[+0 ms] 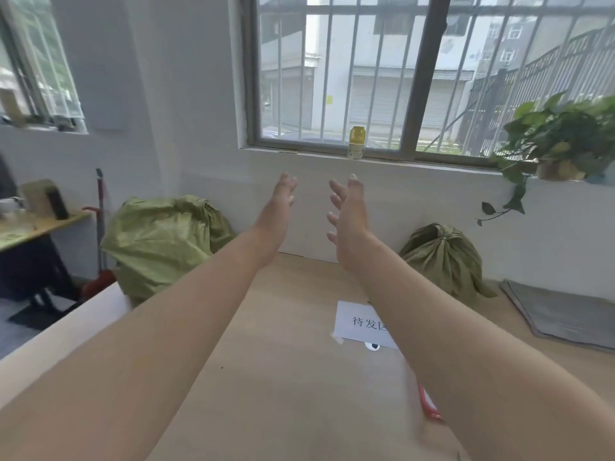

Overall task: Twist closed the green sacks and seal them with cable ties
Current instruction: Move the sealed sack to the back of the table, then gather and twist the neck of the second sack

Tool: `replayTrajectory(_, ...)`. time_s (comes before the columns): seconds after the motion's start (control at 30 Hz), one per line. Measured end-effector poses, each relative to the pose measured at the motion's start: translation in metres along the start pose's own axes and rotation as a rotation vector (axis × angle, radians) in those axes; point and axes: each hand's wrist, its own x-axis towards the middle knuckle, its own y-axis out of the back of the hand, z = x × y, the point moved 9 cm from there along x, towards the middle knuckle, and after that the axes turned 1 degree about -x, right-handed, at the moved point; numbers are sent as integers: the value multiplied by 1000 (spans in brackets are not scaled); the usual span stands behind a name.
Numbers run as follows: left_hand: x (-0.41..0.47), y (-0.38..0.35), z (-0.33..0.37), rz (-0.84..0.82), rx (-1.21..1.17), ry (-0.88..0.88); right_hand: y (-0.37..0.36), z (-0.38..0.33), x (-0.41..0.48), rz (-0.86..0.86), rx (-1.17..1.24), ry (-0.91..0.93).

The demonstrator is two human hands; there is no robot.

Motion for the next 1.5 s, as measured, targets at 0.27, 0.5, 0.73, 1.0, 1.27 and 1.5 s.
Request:
replayTrajectory(0.27,-29,96,-3,120,7,7,-83,22,-33,-90,-11,-37)
replayTrajectory(0.5,-29,193,-2,141,-13,-12,-187,32,-43,-118,-54,-23)
replayTrajectory(0.73,-7,306,-14,113,7,-9,-301,61,-34,-85,-33,-34)
replayTrajectory(1.0,36,407,-53,113,17,65,-393,120,3,-67,-68,-98)
replayTrajectory(1.27,128,484,-112,195,37,140,-454,173,91,-84,-69,-174)
replayTrajectory(1.5,215,525,-156,228,60,220,-489,212,183,-46,-53,-201)
